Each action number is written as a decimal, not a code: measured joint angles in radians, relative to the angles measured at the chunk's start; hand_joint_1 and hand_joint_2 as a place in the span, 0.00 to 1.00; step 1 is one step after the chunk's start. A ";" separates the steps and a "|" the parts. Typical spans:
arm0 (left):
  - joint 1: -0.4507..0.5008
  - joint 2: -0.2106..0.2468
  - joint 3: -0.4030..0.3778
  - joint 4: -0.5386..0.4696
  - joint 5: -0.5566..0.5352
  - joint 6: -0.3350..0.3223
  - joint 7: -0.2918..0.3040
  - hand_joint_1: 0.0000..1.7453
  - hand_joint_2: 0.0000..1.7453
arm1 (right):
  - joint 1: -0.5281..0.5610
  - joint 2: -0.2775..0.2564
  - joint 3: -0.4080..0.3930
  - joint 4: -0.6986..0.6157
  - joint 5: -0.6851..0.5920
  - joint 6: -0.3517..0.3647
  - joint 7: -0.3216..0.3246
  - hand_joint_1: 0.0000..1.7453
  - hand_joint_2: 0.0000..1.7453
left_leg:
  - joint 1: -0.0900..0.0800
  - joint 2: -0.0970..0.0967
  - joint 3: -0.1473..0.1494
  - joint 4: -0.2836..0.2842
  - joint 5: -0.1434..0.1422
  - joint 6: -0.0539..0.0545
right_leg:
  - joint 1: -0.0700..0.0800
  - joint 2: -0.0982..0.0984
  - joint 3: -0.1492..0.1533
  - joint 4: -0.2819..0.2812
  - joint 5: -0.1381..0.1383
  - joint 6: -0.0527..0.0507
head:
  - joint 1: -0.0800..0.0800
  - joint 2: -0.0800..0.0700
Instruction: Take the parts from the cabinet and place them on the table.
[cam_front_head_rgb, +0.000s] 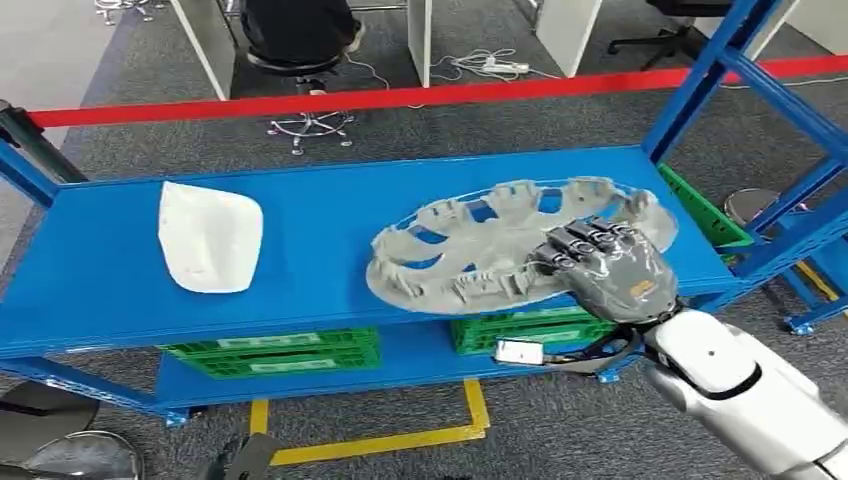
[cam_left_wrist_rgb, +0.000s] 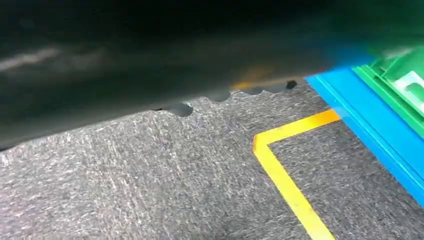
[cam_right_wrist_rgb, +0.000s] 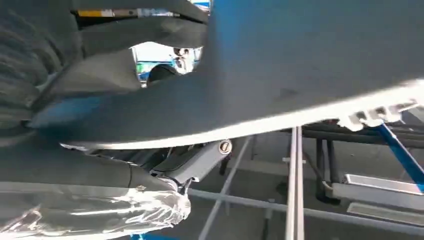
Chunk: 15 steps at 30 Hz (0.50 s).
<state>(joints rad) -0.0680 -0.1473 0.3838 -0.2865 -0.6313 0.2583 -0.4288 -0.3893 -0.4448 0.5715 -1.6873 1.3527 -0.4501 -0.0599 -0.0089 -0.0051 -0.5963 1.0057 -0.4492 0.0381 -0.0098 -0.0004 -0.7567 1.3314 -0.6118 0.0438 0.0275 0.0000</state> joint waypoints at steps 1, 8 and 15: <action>0.000 0.000 0.000 0.000 0.000 0.000 0.000 0.00 0.00 | 0.000 0.000 0.004 0.000 0.000 0.000 0.000 1.00 1.00 | 0.000 -0.001 0.002 0.000 -0.001 0.000 | -0.002 0.000 0.009 -0.026 0.029 0.001 | 0.000 0.000; -0.001 -0.002 0.000 0.000 0.000 0.000 0.000 0.00 0.00 | -0.010 0.005 0.010 -0.006 0.000 -0.003 0.001 1.00 1.00 | -0.003 -0.003 0.005 0.010 -0.012 -0.025 | 0.002 0.003 0.151 -0.304 0.137 -0.017 | -0.002 0.000; -0.004 -0.002 -0.002 0.000 -0.007 0.000 0.001 0.00 0.00 | -0.064 0.047 0.051 -0.008 -0.038 -0.006 0.003 1.00 1.00 | 0.003 -0.002 -0.141 0.313 -0.155 -0.049 | 0.001 0.002 0.155 -0.309 0.139 -0.043 | -0.004 0.000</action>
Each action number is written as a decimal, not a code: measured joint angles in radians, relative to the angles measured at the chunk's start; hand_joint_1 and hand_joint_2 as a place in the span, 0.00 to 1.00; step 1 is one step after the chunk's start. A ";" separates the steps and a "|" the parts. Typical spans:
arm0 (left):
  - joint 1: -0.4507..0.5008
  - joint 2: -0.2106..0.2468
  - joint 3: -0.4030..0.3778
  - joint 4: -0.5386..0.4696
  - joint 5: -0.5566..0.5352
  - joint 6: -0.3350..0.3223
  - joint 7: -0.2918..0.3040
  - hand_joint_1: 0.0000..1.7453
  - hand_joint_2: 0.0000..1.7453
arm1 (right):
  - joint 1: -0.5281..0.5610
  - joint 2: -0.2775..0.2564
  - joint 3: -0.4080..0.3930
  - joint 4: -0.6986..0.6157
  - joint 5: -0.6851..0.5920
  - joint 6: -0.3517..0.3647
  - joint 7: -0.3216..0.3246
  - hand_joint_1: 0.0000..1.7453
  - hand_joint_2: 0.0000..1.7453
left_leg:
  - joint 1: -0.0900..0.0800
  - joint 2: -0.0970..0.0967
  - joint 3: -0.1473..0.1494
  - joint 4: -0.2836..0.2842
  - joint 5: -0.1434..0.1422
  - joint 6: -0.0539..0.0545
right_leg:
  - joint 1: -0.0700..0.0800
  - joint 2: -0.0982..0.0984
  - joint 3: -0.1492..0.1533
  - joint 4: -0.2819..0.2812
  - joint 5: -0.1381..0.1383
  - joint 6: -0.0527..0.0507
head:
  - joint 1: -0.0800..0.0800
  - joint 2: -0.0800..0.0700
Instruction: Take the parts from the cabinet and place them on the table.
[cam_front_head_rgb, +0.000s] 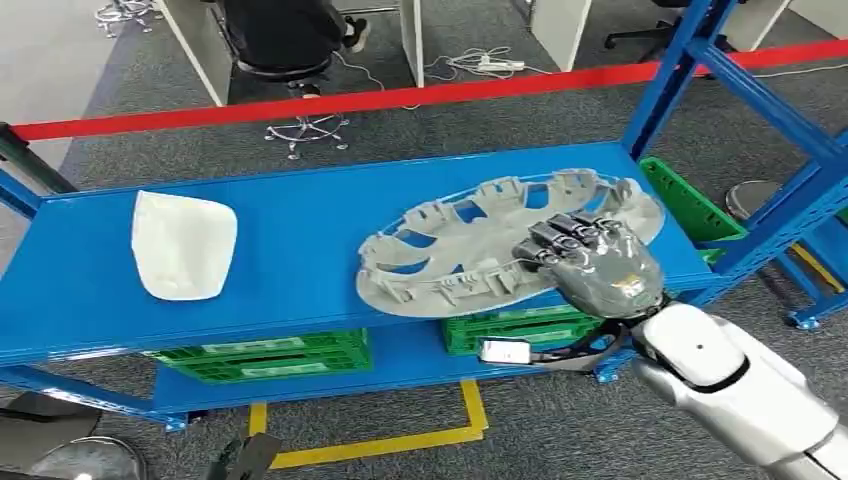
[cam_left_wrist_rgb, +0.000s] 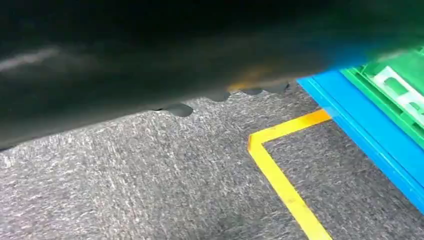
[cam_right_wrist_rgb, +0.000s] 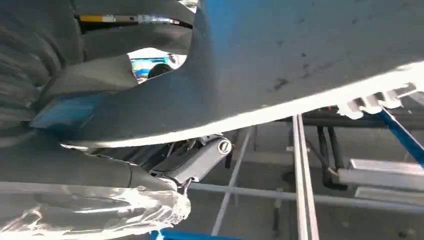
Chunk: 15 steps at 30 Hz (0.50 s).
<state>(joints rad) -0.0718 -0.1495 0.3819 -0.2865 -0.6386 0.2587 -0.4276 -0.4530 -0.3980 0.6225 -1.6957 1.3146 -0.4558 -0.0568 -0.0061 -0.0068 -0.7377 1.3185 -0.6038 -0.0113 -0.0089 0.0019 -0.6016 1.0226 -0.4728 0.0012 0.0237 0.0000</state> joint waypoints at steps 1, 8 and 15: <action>-0.001 -0.001 -0.001 0.000 -0.002 -0.004 -0.002 0.00 0.00 | -0.009 0.014 0.008 -0.001 -0.012 -0.006 -0.006 1.00 1.00 | 0.000 0.000 0.000 -0.008 0.021 0.002 | 0.001 0.001 0.002 0.000 -0.001 -0.001 | 0.000 0.000; -0.027 -0.003 -0.020 0.000 -0.010 -0.034 -0.031 0.00 0.00 | -0.102 0.135 0.126 -0.056 0.022 -0.008 0.005 1.00 1.00 | -0.007 0.000 0.122 -0.292 0.156 0.028 | 0.012 0.006 0.000 0.002 -0.005 0.007 | 0.000 0.000; -0.024 -0.005 -0.028 0.000 -0.010 -0.044 -0.040 0.00 0.00 | -0.123 0.153 0.180 -0.072 0.040 -0.011 0.013 1.00 1.00 | 0.002 -0.001 0.131 -0.308 0.161 0.040 | 0.007 0.003 -0.146 0.294 -0.140 0.033 | 0.006 0.000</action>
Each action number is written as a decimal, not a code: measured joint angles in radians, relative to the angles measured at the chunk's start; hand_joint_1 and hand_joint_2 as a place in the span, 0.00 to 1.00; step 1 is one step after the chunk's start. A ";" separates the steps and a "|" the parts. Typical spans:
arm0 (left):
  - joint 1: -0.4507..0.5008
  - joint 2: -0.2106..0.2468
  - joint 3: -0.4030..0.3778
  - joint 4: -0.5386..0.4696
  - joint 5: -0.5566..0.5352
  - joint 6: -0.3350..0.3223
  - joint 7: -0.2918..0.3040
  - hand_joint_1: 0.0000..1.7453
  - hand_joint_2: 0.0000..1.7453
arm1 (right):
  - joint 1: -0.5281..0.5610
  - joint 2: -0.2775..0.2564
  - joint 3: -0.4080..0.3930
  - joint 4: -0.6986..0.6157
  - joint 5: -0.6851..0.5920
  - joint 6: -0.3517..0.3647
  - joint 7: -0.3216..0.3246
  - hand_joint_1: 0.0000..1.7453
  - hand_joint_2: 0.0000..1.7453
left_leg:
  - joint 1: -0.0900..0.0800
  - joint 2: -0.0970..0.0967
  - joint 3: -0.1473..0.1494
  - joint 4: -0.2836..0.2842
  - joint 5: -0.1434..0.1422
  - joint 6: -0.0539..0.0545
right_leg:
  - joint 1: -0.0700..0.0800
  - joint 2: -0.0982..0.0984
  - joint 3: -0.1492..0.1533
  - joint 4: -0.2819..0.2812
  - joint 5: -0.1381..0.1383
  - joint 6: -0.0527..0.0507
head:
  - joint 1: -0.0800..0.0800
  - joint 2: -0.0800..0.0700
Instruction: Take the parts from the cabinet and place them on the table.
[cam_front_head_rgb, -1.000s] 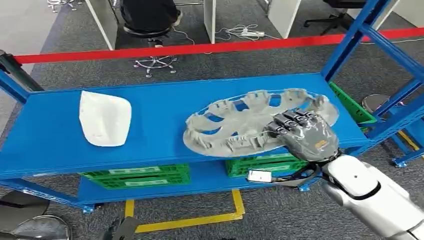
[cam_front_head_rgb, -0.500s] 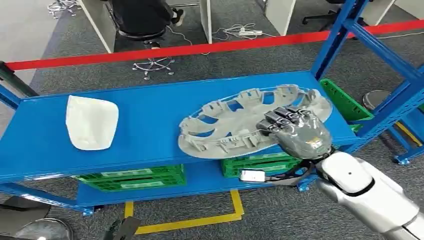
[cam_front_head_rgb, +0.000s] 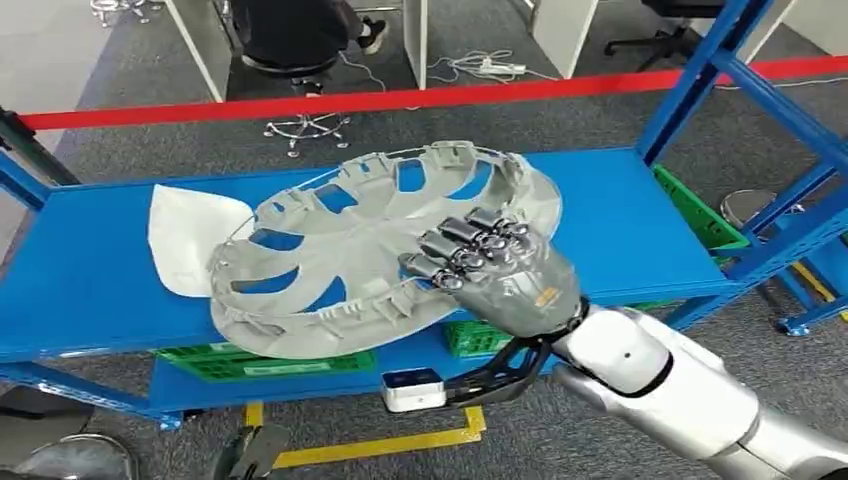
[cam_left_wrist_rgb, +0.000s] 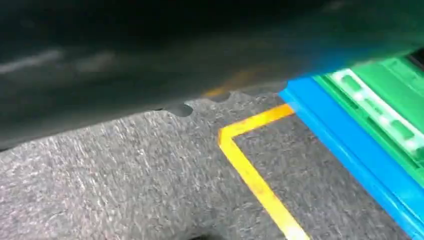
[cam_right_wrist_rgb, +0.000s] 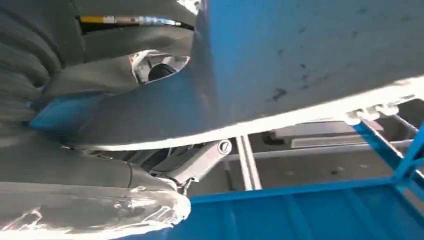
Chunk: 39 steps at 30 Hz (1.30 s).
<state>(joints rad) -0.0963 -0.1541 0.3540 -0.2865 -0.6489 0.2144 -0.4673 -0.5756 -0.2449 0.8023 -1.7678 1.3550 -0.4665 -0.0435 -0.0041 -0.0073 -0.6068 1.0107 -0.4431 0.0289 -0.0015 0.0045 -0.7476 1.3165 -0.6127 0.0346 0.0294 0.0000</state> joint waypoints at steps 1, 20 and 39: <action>0.001 0.000 -0.002 0.000 0.000 -0.003 -0.003 0.00 0.00 | -0.002 0.000 0.006 0.000 0.011 -0.005 0.003 1.00 1.00 | 0.000 0.000 0.001 0.000 0.000 0.000 | -0.001 0.000 -0.005 0.003 0.012 0.002 | -0.001 0.000; 0.015 0.017 -0.024 0.010 0.034 -0.040 -0.060 0.00 1.00 | -0.068 -0.011 0.018 0.000 0.048 -0.064 0.014 1.00 1.00 | 0.008 0.002 -0.021 0.063 0.005 -0.041 | -0.003 0.003 0.144 -0.294 0.146 -0.040 | -0.008 0.000; 0.016 0.011 -0.050 0.013 0.014 0.057 -0.006 0.00 1.00 | -0.041 -0.015 0.016 0.018 0.058 -0.070 0.044 1.00 1.00 | 0.000 0.002 -0.009 0.014 0.002 -0.028 | 0.000 0.002 0.137 -0.280 0.138 -0.015 | -0.005 0.000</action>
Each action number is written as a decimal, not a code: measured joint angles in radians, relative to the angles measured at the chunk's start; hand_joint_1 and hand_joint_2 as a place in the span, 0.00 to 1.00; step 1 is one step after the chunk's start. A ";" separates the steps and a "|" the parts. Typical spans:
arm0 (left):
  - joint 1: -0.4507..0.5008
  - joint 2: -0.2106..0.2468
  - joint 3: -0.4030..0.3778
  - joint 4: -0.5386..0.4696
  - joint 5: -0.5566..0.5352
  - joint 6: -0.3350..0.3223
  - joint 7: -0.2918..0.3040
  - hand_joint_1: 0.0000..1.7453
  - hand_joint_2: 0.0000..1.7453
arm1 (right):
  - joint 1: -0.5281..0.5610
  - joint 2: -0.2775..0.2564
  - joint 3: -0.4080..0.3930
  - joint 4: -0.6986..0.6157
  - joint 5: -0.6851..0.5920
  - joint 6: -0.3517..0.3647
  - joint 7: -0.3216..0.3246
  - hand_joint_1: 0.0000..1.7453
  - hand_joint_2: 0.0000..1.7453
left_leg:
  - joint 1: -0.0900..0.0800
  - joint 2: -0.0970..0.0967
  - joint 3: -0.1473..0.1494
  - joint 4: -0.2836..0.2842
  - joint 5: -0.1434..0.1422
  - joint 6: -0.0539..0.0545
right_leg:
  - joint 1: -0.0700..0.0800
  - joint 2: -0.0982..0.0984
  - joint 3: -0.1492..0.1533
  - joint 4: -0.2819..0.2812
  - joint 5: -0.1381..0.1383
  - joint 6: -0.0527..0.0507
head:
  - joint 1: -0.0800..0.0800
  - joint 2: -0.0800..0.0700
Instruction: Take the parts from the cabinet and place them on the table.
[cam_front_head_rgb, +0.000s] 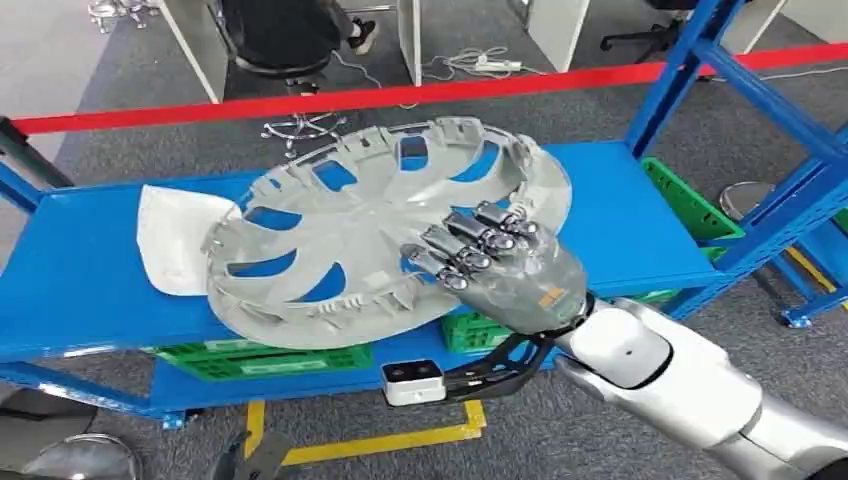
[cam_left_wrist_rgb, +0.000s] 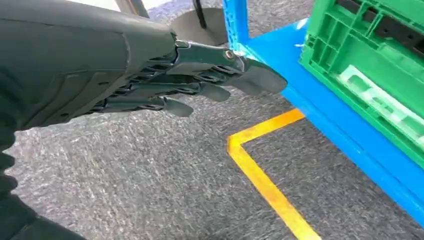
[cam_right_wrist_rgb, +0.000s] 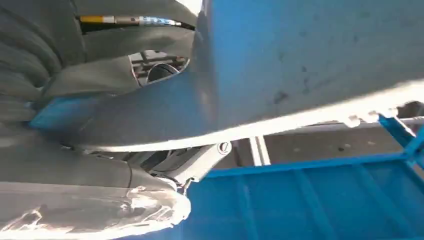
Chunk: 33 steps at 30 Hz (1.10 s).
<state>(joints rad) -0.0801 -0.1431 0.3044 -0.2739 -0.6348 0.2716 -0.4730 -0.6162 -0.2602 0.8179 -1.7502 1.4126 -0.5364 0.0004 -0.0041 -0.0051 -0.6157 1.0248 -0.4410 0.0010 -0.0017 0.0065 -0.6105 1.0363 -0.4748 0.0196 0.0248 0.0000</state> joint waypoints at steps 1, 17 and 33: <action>0.000 0.000 0.000 0.000 0.000 0.000 0.000 0.00 1.00 | 0.001 0.000 0.000 0.000 0.001 0.000 0.000 1.00 1.00 | 0.001 0.000 0.000 0.001 -0.001 -0.003 | -0.001 0.000 0.000 -0.002 0.003 -0.005 | 0.000 0.000; 0.002 0.000 -0.005 0.005 0.001 0.016 0.006 0.00 1.00 | 0.002 -0.001 -0.002 0.002 -0.008 0.004 0.007 1.00 1.00 | -0.002 0.002 0.049 -0.018 -0.026 0.021 | 0.005 -0.007 -0.031 -0.004 0.043 0.006 | -0.003 0.000; 0.002 -0.003 -0.013 0.007 0.000 0.016 0.008 0.00 1.00 | 0.001 -0.005 -0.004 0.000 -0.015 0.016 0.012 1.00 1.00 | -0.003 0.004 -0.059 0.003 0.049 -0.007 | -0.005 -0.012 0.085 -0.025 -0.046 -0.016 | 0.000 0.000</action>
<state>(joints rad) -0.0784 -0.1457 0.2914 -0.2670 -0.6344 0.2876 -0.4654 -0.6155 -0.2655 0.8141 -1.7502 1.3973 -0.5207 0.0126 -0.0073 -0.0011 -0.6743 1.0277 -0.3915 -0.0056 -0.0069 -0.0057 -0.5256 1.0112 -0.5210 0.0033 0.0244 0.0000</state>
